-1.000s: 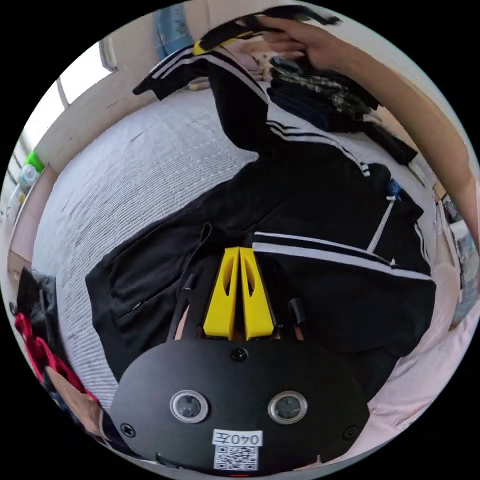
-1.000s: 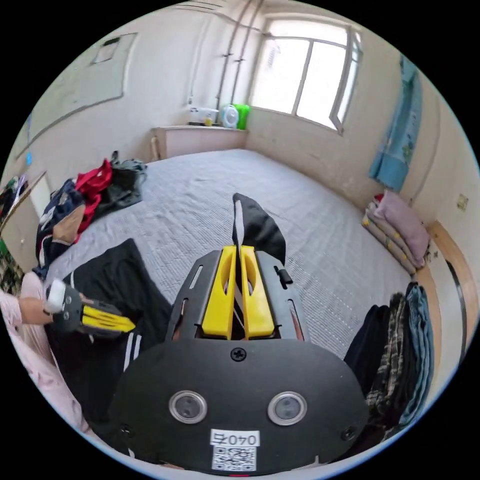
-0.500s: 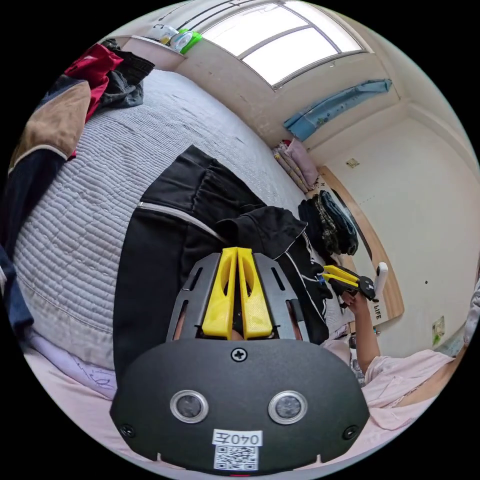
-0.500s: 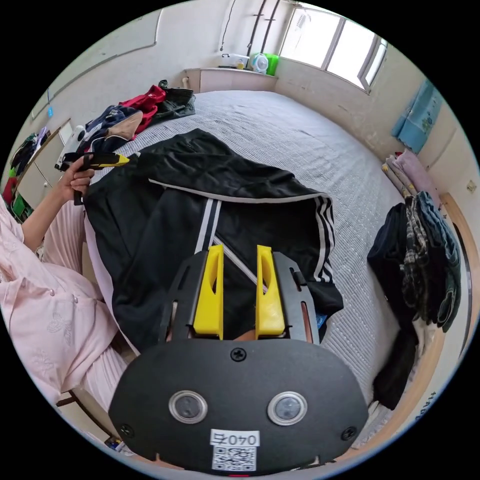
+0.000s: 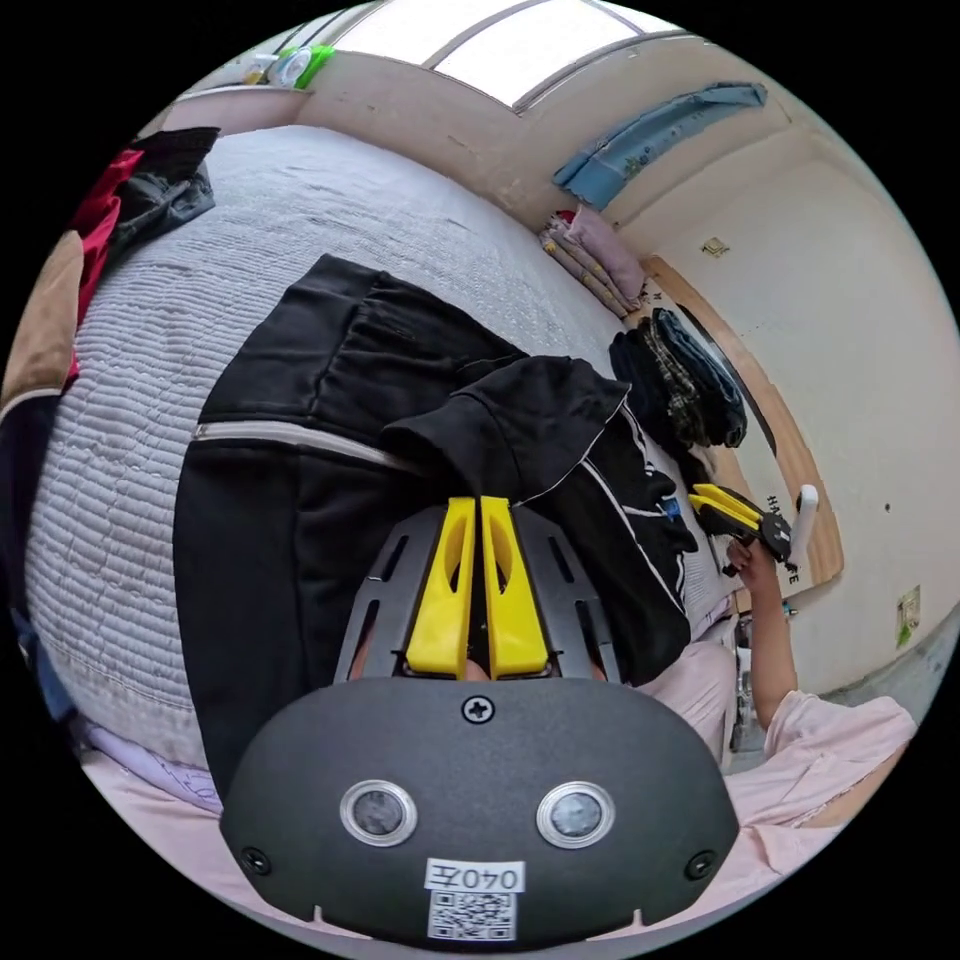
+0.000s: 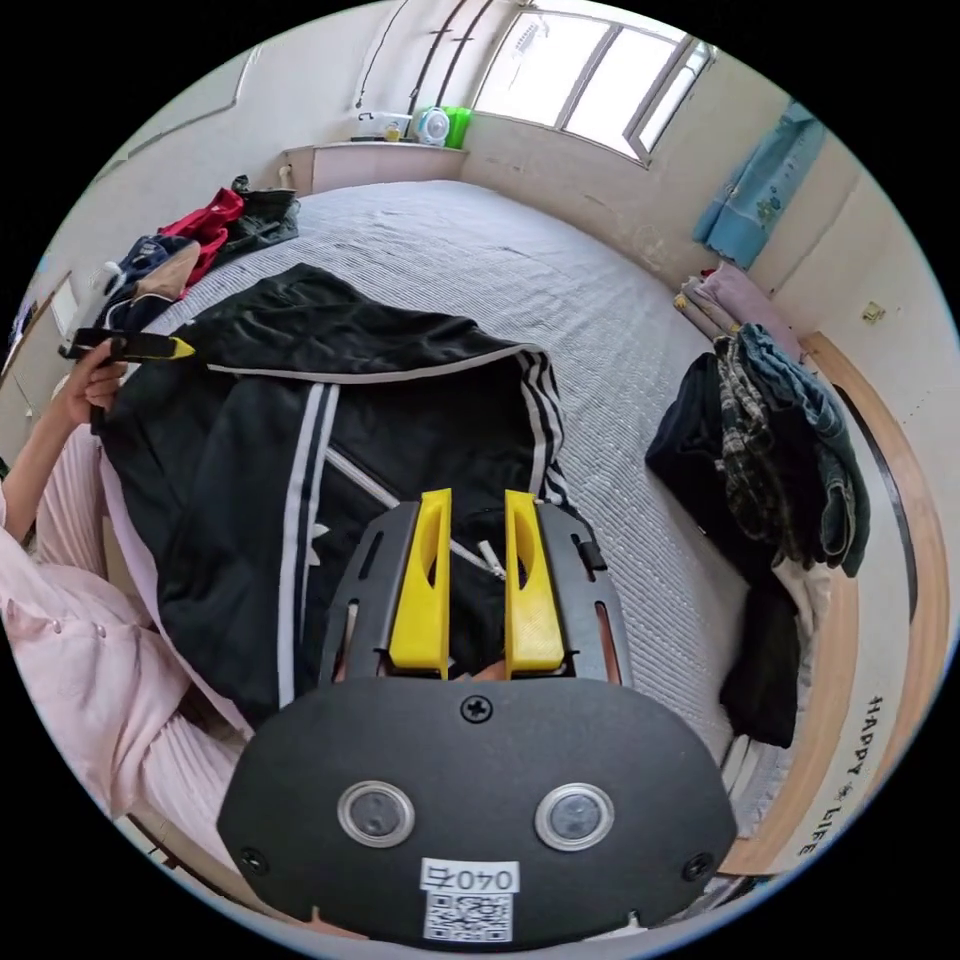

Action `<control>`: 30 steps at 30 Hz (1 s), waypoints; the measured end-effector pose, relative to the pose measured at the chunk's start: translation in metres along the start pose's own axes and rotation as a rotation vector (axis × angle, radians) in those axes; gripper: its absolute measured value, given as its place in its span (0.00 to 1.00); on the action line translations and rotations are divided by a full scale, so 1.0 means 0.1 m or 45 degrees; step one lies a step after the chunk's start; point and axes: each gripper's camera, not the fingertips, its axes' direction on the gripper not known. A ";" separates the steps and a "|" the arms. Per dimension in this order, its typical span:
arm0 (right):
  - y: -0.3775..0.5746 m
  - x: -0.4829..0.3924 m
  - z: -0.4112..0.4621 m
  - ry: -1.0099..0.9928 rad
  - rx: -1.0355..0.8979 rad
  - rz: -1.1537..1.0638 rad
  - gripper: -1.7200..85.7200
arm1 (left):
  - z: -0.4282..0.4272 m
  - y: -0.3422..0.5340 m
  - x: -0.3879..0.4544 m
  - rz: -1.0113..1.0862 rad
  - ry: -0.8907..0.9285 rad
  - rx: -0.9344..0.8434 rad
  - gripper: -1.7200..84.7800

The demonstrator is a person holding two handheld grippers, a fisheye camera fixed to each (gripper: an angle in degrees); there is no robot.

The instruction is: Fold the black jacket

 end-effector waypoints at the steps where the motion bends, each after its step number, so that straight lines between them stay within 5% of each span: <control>1: -0.08 0.09 0.07 0.072 -0.003 0.020 0.12 | -0.05 0.00 0.04 0.019 0.018 0.010 0.01; 14: -1.77 0.95 1.37 0.036 -0.237 0.197 0.16 | -1.07 -0.14 0.75 0.333 0.653 0.065 0.01; 23: -1.89 1.57 1.49 -0.188 -0.322 0.360 0.18 | 0.01 0.97 0.26 0.006 0.345 -0.316 0.01; 26: -1.86 1.59 1.23 -0.171 -0.463 0.205 0.14 | -0.35 1.11 0.42 0.148 0.181 -0.247 0.01; 30: -1.75 1.42 0.52 -0.110 -0.302 0.095 0.04 | -0.83 1.11 0.91 0.388 -0.146 -0.085 0.01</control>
